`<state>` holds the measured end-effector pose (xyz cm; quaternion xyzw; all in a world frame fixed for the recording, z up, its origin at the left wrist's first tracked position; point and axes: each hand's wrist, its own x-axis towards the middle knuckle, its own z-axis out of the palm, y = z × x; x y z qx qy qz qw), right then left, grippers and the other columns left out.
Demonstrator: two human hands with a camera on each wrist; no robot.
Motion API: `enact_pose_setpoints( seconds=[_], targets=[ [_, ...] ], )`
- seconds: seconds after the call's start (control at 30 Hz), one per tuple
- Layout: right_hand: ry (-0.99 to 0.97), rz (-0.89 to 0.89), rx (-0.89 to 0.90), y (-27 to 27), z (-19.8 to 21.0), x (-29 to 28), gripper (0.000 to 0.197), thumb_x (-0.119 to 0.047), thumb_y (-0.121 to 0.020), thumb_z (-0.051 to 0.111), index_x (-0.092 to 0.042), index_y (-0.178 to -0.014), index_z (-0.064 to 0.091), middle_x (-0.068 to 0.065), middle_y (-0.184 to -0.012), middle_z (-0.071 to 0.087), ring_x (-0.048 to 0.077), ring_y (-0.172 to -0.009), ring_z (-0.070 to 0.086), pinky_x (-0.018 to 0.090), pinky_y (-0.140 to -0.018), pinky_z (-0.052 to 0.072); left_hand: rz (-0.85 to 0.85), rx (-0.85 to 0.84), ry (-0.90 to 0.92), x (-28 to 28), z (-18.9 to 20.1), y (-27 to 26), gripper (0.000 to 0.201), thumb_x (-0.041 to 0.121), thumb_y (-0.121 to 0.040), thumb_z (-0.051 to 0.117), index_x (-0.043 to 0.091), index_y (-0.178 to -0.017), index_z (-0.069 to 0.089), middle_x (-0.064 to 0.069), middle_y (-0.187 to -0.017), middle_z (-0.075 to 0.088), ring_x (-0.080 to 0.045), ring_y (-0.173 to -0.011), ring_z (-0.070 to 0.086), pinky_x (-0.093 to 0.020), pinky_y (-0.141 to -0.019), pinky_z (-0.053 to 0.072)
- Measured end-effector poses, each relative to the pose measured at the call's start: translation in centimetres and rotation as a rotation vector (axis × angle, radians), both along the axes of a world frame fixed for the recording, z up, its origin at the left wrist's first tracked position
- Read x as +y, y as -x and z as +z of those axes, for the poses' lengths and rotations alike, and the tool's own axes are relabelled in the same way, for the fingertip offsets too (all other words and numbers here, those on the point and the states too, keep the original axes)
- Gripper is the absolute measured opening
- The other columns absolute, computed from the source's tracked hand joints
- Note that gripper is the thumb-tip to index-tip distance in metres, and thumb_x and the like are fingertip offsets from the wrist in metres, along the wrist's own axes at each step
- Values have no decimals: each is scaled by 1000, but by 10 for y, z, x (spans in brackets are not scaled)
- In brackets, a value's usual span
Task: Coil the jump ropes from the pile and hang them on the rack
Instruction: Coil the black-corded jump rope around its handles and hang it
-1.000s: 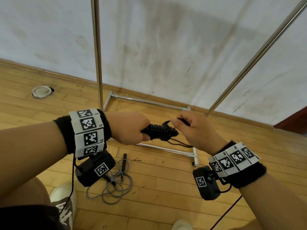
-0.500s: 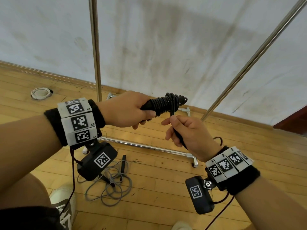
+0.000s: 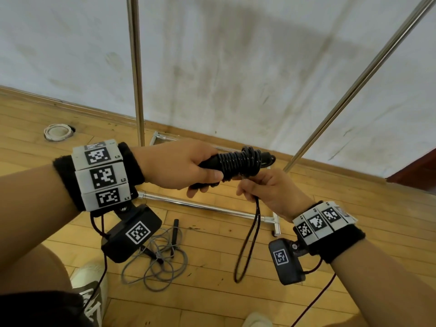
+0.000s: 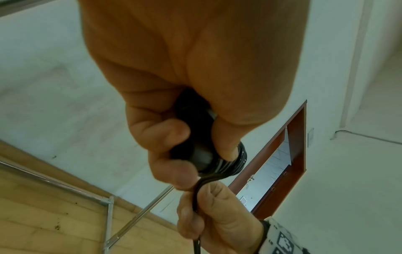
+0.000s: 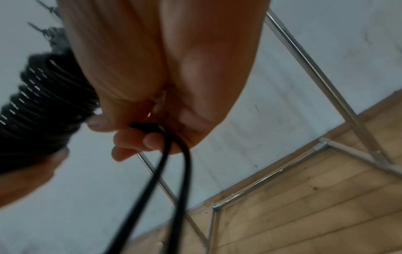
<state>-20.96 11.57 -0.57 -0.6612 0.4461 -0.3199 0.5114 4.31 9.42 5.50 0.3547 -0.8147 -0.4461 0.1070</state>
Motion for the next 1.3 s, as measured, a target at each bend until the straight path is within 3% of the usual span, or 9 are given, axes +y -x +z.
enact_pose_setpoints(
  seconds=[0.1,0.2,0.37,0.47,0.57,0.7,0.87,1.07,1.3],
  targets=[
    [5,-51,195,6,-4,-5,16,-36,-83,74,-20,-79,76,6,-64,68,16,-53,56,28,-56,48,-70,-32,-27,4,0,-1,8,28,-99,56,22,-97,60,2,-76,71,-15,-63,69,-23,-60,52],
    [-14,-22,277,13,-8,-10,12,-26,-82,75,-22,-71,76,12,-71,71,30,-66,66,35,-69,57,-121,-88,-12,6,0,-1,11,28,-99,55,21,-93,59,0,-76,72,-16,-64,70,-25,-65,54],
    [85,110,428,14,-5,-11,49,-1,-87,67,-48,-74,72,-10,-76,73,9,-70,69,20,-65,54,-166,-153,-55,9,-1,0,11,27,-99,56,20,-92,60,-1,-76,71,-17,-63,69,-29,-69,56],
    [166,113,535,10,-8,-9,10,-24,-84,70,-32,-79,73,-6,-73,70,15,-68,66,29,-64,55,-220,-201,-100,14,-4,5,11,27,-98,57,19,-92,60,4,-73,69,-13,-61,67,-18,-60,50],
    [168,39,601,8,-10,-11,36,-57,-74,68,-22,-66,64,-5,-59,60,9,-51,50,25,-51,42,-262,-309,-94,18,-9,11,10,32,-97,57,24,-90,58,10,-67,65,-11,-61,68,-17,-56,48],
    [211,15,612,2,-1,-14,42,-60,-69,73,-22,-68,55,-11,-58,49,4,-53,42,17,-52,36,-262,-470,-30,17,-18,17,15,37,-98,55,22,-95,57,3,-81,70,-11,-65,70,-21,-61,51],
    [218,13,533,-10,17,-12,12,-28,-89,70,-19,-81,66,-4,-68,60,7,-63,53,28,-63,45,-164,-573,-10,8,-31,22,19,37,-99,52,19,-97,57,-3,-86,71,-14,-68,72,-27,-64,56],
    [2,-83,291,-15,32,-7,21,-1,-93,50,-8,-94,69,3,-69,62,8,-54,44,25,-51,34,99,-436,20,-15,-33,16,16,33,-100,54,21,-89,55,-4,-82,70,-10,-59,67,-27,-61,56],
    [17,-207,-14,-22,32,3,9,-7,-99,53,-2,-103,60,12,-80,72,11,-53,56,21,-45,43,292,-106,33,-27,-19,17,12,30,-99,54,22,-92,60,0,-75,69,-10,-57,66,-22,-55,50]
  ],
)
